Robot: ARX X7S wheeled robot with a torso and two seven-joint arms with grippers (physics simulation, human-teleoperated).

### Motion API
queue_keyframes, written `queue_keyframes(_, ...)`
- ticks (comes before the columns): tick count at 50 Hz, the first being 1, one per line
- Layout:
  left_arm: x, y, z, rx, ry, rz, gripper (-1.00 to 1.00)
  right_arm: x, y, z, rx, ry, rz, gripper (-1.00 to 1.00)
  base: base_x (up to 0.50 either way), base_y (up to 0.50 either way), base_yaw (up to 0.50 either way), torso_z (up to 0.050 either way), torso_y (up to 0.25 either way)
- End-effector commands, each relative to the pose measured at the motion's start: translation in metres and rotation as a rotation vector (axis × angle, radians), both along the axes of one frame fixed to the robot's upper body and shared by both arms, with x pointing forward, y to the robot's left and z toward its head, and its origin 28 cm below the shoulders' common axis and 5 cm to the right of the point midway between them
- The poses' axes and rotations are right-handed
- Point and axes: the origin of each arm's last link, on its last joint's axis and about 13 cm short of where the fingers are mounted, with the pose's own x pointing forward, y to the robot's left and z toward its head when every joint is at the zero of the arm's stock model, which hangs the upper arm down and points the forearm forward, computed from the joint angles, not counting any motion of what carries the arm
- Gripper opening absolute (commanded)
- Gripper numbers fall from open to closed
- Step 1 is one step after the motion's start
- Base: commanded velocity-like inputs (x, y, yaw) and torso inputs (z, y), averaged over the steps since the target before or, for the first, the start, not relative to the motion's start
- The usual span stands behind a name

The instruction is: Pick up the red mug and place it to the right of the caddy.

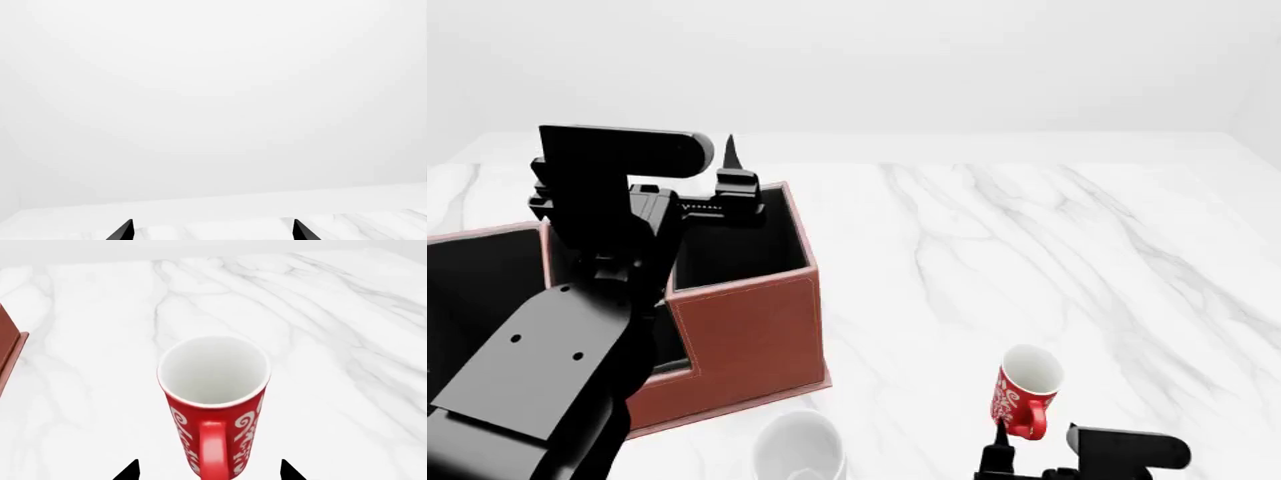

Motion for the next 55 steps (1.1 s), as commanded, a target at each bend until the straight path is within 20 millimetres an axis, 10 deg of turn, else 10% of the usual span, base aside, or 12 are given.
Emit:
queue_keyframes(1,0.0,0.0,-0.001,-0.001,0.001,0.0,1.0,0.007,0.0,-0.002,0.008,0.01,-0.001,1.0,0.0,0.0,0.0,0.0,0.0)
queue_keyframes(22,0.0,0.0,-0.001,0.002,0.002,0.0,1.0,0.015,-0.003,-0.011,0.01,0.038,-0.015,1.0,0.0,0.0,0.0,0.0,0.0)
queue_keyframes(23,0.0,-0.001,-0.001,0.003,0.002,-0.001,1.0,0.015,-0.003,-0.011,0.008,0.03,-0.018,-1.0,0.0,0.0,0.0,0.0,0.0)
queue_keyframes(46,0.0,0.001,-0.003,0.003,0.006,0.004,1.0,0.015,-0.004,-0.006,-0.006,0.001,-0.03,-1.0,0.0,0.0,0.0,0.0,0.0)
queue_keyframes(55,0.0,0.002,-0.003,-0.003,0.004,0.007,1.0,0.035,-0.005,0.041,-0.007,-0.116,0.14,-1.0,0.0,0.0,0.0,0.0,0.0)
